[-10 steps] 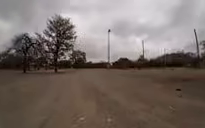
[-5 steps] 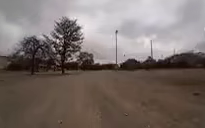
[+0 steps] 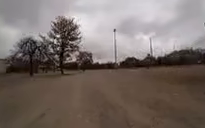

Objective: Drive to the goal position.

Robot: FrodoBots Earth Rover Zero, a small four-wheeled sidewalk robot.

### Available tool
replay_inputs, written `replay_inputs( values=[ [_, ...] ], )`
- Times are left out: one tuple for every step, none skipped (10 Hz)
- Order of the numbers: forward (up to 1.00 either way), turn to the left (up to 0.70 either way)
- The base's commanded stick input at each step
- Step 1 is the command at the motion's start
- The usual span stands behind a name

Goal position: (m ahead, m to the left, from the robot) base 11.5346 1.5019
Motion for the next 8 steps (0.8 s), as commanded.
replay_inputs(
  values=[
    [0.7, -0.01],
    [0.7, -0.01],
    [0.7, -0.01],
    [0.7, -0.01],
    [0.7, -0.01],
    [0.7, -0.01],
    [0.7, -0.01],
    [0.7, -0.01]
  ],
)
